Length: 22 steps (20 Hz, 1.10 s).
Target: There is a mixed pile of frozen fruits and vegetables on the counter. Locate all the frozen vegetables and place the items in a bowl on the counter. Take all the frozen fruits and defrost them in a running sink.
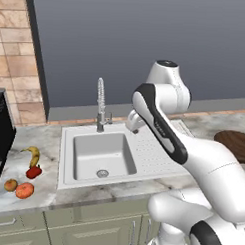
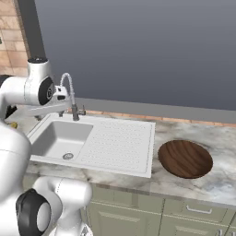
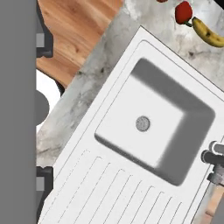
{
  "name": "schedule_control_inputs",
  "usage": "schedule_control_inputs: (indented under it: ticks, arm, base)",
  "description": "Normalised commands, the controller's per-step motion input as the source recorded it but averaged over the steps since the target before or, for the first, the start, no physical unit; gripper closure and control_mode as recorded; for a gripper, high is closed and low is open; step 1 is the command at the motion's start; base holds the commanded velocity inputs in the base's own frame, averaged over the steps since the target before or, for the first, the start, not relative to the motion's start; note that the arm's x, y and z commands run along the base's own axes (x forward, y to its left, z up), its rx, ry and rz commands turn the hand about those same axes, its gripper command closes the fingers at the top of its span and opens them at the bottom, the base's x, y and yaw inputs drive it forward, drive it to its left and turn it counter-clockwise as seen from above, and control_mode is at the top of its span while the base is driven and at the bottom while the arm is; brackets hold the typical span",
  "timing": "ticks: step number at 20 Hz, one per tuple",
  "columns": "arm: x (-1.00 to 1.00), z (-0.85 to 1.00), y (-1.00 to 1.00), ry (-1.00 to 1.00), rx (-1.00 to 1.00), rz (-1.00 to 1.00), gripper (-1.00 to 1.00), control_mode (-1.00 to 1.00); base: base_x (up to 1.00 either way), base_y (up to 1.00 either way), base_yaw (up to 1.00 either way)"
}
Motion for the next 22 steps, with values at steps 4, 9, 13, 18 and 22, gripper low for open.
schedule_control_inputs:
  ticks: [4,9,13,18,22]
  arm:
    - [0.0,-0.05,0.62,0.0,0.0,0.24,-1.0,-1.0]
    - [0.0,-0.08,0.65,0.0,0.0,0.24,-1.0,-1.0]
    - [0.0,-0.08,0.59,0.0,-0.01,0.23,-1.0,-1.0]
    - [0.0,-0.06,0.56,0.0,-0.01,0.25,-1.0,-1.0]
    - [0.0,-0.01,0.53,0.02,-0.02,0.24,-1.0,-1.0]
  base:
    - [0.0,0.0,0.0]
    - [0.0,0.0,0.0]
    - [0.0,0.0,0.0]
    - [0.0,0.0,0.0]
    - [0.0,0.0,0.0]
